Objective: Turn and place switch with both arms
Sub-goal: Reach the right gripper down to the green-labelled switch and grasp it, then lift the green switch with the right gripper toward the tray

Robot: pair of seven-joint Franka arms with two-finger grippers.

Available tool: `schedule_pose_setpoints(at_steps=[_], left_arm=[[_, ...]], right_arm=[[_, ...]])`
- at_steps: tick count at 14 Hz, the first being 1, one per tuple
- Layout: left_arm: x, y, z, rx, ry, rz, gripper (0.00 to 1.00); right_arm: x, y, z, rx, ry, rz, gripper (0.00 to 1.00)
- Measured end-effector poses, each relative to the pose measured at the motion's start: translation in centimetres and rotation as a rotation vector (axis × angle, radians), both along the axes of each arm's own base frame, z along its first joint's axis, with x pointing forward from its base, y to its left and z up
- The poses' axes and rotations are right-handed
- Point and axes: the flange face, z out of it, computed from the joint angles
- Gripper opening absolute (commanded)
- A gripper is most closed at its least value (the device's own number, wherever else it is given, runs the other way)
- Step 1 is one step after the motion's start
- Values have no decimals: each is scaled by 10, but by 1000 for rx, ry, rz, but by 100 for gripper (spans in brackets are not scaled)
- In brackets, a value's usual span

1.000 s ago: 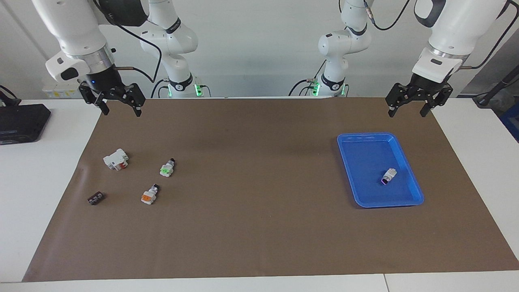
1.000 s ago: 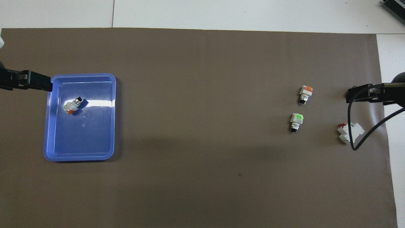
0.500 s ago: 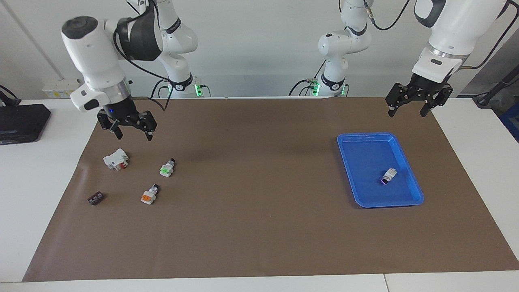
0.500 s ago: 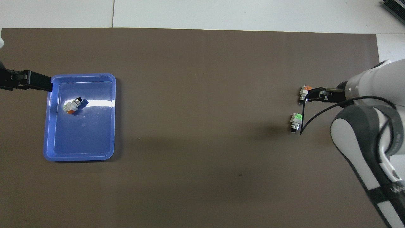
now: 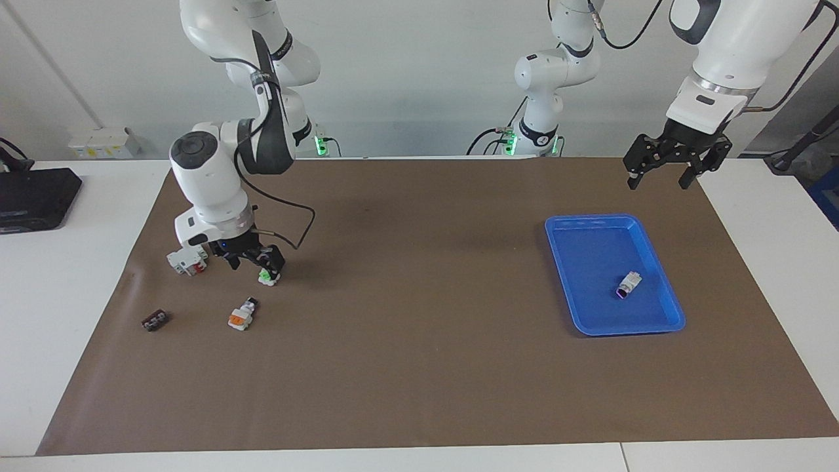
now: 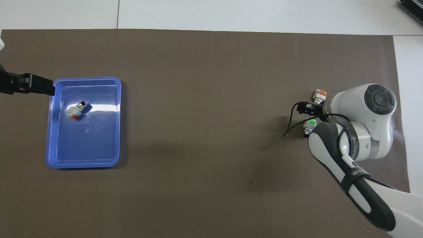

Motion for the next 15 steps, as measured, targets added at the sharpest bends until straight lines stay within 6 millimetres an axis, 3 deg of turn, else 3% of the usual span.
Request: schedule_pose_setpoints(at_steps=[5,12,13,14,15], left_arm=[[0,0,0,0,0,0,100],[0,0,0,0,0,0,100],[0,0,0,0,0,0,100],[0,0,0,0,0,0,100],[0,0,0,0,0,0,100]], right_arm=[[-11,-1,-17,0,9,0,99],[-16,-6,-27,-2,28,0,83],[-16,-6,-29,-2,30,0,66],[-16,-6,-30,-2,31,0,19],[-16,-6,-31,-2,32,0,0]])
